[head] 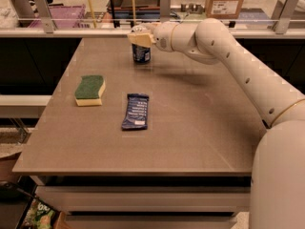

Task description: Pick pepsi can

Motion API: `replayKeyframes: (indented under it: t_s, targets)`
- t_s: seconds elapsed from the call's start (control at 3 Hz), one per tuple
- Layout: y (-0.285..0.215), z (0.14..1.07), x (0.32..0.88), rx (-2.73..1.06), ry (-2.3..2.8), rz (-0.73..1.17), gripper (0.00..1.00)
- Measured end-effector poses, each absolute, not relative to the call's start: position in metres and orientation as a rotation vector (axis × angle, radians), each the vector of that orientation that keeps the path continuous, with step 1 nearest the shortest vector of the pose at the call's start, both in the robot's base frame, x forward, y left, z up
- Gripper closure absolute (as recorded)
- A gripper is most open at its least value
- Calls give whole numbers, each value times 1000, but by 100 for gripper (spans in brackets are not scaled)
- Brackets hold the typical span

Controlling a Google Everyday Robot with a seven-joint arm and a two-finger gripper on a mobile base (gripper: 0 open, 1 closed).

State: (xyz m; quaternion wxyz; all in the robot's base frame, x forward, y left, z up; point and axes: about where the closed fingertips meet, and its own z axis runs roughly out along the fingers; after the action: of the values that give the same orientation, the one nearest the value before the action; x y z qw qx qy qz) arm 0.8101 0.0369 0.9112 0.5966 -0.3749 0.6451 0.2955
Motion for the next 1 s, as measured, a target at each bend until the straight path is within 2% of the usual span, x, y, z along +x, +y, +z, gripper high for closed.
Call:
replayKeyframes:
  t_s: [0.33,1.0]
  targets:
    - [40,911,810,-873,1497,690,100]
    - [31,929,808,-939,1418,726,100]
